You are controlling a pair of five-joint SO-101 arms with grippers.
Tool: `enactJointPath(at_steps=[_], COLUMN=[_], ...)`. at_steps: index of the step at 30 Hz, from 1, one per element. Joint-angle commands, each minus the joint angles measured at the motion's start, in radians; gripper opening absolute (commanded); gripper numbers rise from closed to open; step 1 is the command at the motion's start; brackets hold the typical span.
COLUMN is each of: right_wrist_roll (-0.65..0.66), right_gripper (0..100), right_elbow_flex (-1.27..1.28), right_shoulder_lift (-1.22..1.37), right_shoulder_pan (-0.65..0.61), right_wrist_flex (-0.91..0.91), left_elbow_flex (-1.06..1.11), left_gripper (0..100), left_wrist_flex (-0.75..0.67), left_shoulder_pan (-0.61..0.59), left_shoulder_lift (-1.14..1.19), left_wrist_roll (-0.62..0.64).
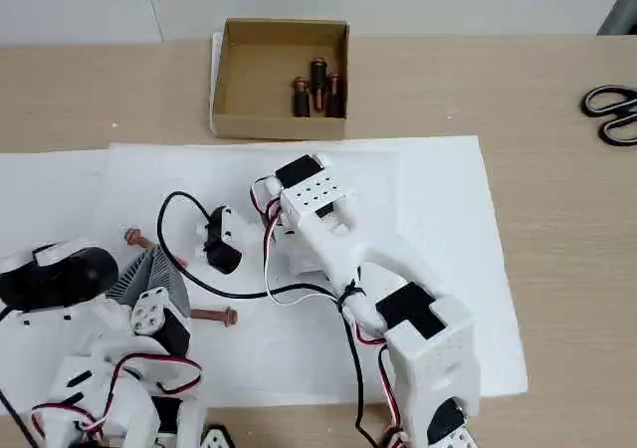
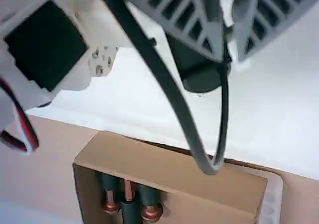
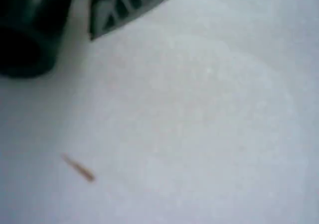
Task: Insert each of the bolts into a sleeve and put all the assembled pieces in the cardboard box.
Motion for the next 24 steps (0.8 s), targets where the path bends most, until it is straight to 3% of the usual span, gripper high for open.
enactJointPath(at_steps=[1,7,18,24], right_wrist_roll=[0.003,0.000,-0.063,-0.150], right_gripper=[13.2,1.7,1.6,1.4], right_elbow_flex=[-0.005,-0.006,-0.058,-0.058], right_shoulder_lift=[0.012,0.012,-0.114,-0.259], right_shoulder_pan=[-0.005,-0.005,0.001,0.001], right_wrist_flex=[-0.035,-0.036,0.001,0.004], left_elbow_flex=[-0.010,0.002,-0.007,-0.027], left_gripper=[1,1,1,1], left_wrist_flex=[-0.021,-0.026,-0.031,-0.104], left_shoulder_pan=[0.000,0.000,0.000,-0.002], left_shoulder_lift=[0.000,0.000,-0.002,-0.002], left_wrist_roll=[-0.038,-0.038,-0.032,0.008])
